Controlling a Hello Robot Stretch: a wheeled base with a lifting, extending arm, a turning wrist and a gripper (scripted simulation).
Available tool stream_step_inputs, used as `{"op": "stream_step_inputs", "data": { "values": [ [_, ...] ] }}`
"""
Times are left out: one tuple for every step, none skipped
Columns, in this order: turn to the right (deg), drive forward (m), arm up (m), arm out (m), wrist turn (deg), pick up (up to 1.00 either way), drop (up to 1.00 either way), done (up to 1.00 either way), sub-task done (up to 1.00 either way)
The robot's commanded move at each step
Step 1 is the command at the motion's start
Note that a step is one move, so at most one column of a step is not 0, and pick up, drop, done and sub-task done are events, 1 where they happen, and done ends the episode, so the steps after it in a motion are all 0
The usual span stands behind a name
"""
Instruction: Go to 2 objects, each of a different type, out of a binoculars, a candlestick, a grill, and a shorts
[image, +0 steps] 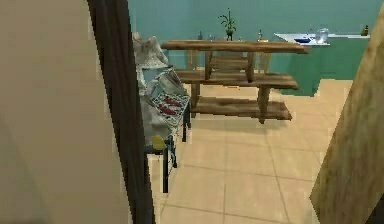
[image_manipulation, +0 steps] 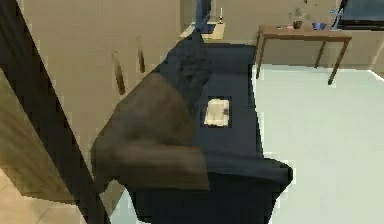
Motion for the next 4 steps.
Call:
{"op": "stream_step_inputs", "data": {
  "values": [
    [0.0,0.20,0.00,0.00,0.0,0.00,0.00,0.00,0.00],
    [0.0,0.00,0.00,0.00,0.0,0.00,0.00,0.00,1.00],
    [45.0,0.00,0.00,0.00,0.0,0.00,0.00,0.00,0.00],
    [45.0,0.00,0.00,0.00,0.0,0.00,0.00,0.00,0.00]
  ]
}}
